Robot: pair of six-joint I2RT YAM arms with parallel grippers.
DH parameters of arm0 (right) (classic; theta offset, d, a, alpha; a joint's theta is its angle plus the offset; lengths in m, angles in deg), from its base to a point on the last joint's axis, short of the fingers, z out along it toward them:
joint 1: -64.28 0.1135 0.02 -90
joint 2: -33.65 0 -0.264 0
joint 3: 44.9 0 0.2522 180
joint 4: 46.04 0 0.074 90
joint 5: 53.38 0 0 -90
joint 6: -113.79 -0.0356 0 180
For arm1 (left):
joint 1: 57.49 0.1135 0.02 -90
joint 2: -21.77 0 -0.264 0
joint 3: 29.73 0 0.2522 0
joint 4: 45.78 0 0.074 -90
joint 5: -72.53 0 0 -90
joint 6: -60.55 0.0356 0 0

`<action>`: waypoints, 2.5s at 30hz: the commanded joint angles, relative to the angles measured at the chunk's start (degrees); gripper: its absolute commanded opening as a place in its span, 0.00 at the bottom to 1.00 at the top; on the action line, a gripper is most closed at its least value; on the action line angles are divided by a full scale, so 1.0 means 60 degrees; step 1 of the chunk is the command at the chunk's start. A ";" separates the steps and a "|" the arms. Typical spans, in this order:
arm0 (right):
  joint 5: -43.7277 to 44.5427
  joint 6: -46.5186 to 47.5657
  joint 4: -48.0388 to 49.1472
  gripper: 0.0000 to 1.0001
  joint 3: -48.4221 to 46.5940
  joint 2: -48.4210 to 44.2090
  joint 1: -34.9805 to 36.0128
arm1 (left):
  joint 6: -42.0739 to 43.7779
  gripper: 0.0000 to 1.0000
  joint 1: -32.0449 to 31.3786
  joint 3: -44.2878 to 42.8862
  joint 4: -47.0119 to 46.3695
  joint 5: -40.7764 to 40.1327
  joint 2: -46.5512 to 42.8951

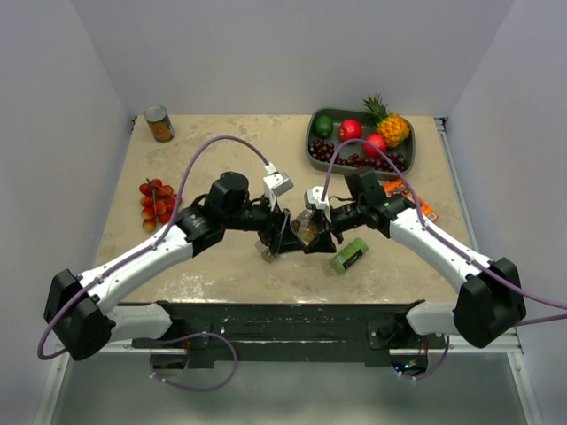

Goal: Sort the pills into containers

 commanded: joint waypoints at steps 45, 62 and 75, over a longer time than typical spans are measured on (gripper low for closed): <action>-0.0150 -0.0162 0.0946 0.02 -0.0311 -0.0298 -0.0009 | -0.2356 0.18 -0.0380 -0.0242 0.0436 -0.2481 -0.0383; -0.0326 -0.0118 0.0887 0.02 -0.0311 -0.0356 0.0006 | 0.2032 0.70 0.1140 0.0372 -0.0719 0.1723 -0.0220; -0.0283 -0.0074 0.0872 0.02 -0.0311 -0.0371 -0.0009 | -0.3210 0.99 0.1656 0.2614 -0.3791 0.0905 -0.2434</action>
